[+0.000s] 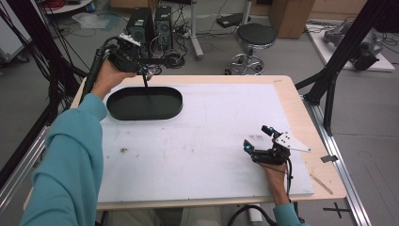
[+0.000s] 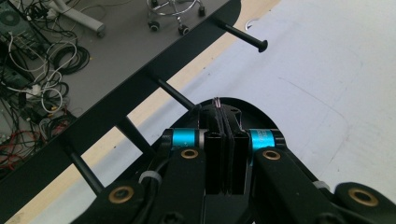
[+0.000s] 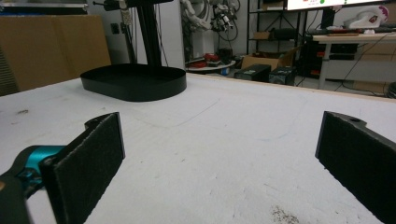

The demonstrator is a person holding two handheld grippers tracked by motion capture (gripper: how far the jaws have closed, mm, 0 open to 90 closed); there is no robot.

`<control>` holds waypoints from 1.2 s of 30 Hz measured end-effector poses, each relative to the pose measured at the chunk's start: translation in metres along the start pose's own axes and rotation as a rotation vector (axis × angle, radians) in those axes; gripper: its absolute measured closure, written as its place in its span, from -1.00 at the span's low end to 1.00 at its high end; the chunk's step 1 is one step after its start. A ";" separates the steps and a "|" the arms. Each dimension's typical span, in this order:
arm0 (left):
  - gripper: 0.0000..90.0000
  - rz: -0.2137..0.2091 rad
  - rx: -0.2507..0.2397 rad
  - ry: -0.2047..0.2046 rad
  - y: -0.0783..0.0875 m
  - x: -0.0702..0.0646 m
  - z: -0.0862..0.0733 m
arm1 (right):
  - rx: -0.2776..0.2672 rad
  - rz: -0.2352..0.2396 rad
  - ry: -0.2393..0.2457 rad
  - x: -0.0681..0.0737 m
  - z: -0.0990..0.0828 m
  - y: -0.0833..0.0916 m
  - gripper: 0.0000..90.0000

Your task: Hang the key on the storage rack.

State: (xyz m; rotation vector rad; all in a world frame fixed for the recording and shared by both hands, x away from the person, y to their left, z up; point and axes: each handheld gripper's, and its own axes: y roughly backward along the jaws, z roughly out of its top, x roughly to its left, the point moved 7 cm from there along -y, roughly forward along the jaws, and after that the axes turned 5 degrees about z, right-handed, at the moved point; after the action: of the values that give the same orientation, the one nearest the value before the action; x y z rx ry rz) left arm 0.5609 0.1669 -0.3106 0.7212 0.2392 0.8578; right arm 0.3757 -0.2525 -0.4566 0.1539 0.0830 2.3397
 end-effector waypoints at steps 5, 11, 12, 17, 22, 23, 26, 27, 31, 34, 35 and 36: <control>0.96 0.000 0.009 -0.007 -0.002 0.000 -0.001 | 0.000 -0.002 0.000 0.000 0.000 0.000 -0.99; 0.96 0.009 0.006 0.008 -0.003 0.002 0.000 | 0.000 0.001 -0.002 0.000 0.000 0.000 -0.99; 0.96 0.009 0.010 0.011 -0.003 0.002 -0.001 | 0.000 0.002 -0.002 0.000 0.000 0.000 -0.99; 0.96 0.013 0.009 0.012 -0.003 0.004 -0.001 | 0.000 -0.001 0.005 0.000 0.000 0.000 -0.99; 0.96 0.012 0.011 0.017 -0.005 0.005 -0.002 | 0.002 -0.001 0.003 0.000 0.000 0.000 -0.99; 0.96 0.011 0.013 0.020 -0.005 0.005 -0.002 | 0.001 -0.002 0.003 0.000 0.000 0.000 -0.99; 0.96 0.011 0.009 0.025 -0.006 0.005 -0.001 | 0.005 -0.002 -0.001 0.001 0.000 0.000 -0.99; 0.96 0.010 0.010 0.025 -0.006 0.006 -0.002 | 0.006 -0.002 0.000 0.001 0.000 0.000 -0.99; 0.96 0.014 0.013 0.025 -0.006 0.007 -0.002 | 0.005 -0.001 0.003 0.001 0.000 0.000 -0.99; 0.96 0.019 0.011 0.034 -0.006 0.009 -0.002 | 0.006 -0.002 0.004 0.001 0.000 0.000 -0.99; 0.96 0.020 0.008 0.034 -0.006 0.009 -0.002 | 0.005 -0.003 0.003 0.001 0.000 0.000 -0.99; 0.96 0.020 0.008 0.033 -0.006 0.010 -0.003 | 0.006 -0.001 0.004 0.001 0.000 0.000 -0.99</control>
State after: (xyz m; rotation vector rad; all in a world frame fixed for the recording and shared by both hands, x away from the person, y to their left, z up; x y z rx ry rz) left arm 0.5693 0.1732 -0.3153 0.7188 0.2655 0.8889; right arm 0.3754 -0.2519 -0.4570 0.1523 0.0922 2.3391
